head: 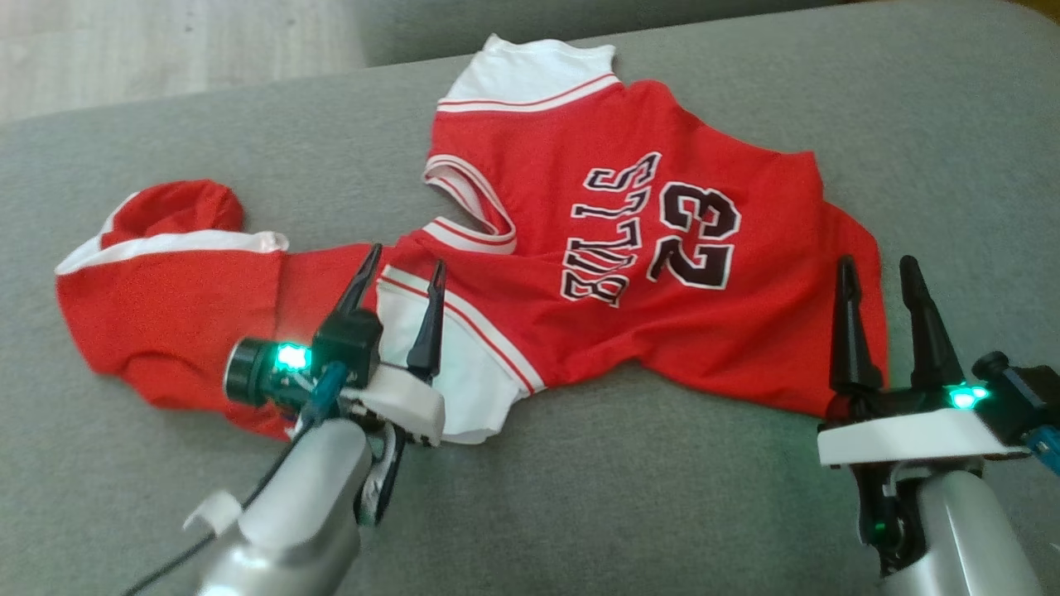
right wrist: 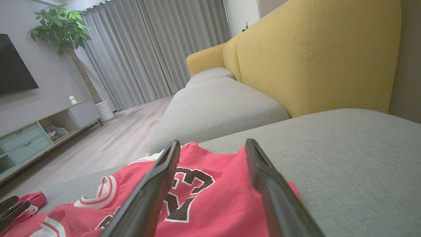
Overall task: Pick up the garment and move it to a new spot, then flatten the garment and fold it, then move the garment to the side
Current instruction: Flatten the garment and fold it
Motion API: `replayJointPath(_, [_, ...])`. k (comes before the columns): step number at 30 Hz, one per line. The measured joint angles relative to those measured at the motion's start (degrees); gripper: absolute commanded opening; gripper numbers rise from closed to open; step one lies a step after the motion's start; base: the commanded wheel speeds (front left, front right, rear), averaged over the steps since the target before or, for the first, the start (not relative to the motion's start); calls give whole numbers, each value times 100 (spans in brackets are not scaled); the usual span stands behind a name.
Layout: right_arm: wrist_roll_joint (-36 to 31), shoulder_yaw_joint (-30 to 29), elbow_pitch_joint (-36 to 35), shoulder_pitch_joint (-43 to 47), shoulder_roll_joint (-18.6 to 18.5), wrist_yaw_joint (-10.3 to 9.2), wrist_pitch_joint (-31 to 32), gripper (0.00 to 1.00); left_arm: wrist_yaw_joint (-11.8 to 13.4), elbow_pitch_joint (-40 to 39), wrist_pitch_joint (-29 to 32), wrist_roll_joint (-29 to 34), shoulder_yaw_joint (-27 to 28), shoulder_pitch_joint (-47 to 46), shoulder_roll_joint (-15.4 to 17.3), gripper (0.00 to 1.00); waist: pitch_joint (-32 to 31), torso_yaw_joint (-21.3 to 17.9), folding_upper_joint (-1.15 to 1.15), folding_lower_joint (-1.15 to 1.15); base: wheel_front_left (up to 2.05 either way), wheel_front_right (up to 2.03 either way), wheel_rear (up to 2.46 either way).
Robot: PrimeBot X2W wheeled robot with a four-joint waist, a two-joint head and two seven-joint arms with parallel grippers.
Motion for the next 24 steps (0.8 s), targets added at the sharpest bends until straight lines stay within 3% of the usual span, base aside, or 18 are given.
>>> replayJointPath(11, [-142,-81,-13,257,0,0,0,100,301,-1660,-21,234,519,1371,12,100,-219,355,0,-1,0,0,0])
replayJointPath(24, [-167,-52,36,344,1,0,0,100,136,-1338,222,342,510,1795,-30,100,-317,304,0,-1,0,0,0])
